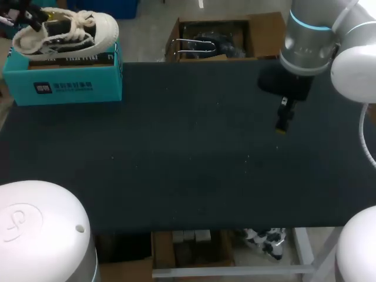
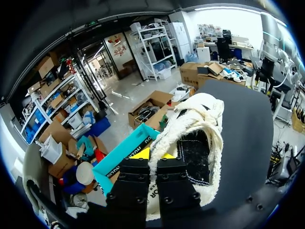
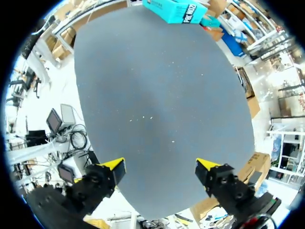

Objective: Open the shoe tongue, take the insole out of the shoe, put the insole back into the shoe, and pack the shoe into the shoebox

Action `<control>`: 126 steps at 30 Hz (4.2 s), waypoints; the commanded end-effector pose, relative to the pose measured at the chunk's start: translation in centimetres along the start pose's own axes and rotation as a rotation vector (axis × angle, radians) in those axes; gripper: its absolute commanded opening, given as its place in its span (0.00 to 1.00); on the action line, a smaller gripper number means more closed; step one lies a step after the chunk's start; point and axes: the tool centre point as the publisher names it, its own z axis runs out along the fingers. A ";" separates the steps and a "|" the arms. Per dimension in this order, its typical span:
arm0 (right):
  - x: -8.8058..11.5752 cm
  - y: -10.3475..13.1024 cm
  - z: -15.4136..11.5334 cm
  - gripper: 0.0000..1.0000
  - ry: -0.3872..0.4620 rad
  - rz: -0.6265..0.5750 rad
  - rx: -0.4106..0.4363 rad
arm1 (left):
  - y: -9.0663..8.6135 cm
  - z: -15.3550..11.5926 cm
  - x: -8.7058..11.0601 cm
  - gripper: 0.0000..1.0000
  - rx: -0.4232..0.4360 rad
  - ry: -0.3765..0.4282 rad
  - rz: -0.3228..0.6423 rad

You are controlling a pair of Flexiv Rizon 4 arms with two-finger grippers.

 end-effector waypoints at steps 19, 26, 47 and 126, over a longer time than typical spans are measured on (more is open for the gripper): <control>-1.4 1.2 -3.7 1.00 -0.101 -0.557 0.056 | 9.2 12.7 -14.3 0.00 -0.173 0.009 -0.117; -2.0 0.7 -3.4 1.00 -0.036 -0.604 0.063 | 12.0 14.8 -15.1 0.00 -0.240 0.018 -0.140; -2.2 -0.3 -1.8 1.00 0.022 -0.311 0.076 | 16.5 19.3 -13.6 0.00 -0.385 0.114 -0.097; -2.2 -0.3 -1.8 1.00 0.022 -0.311 0.076 | 16.6 24.7 -9.4 0.00 -0.478 0.254 0.011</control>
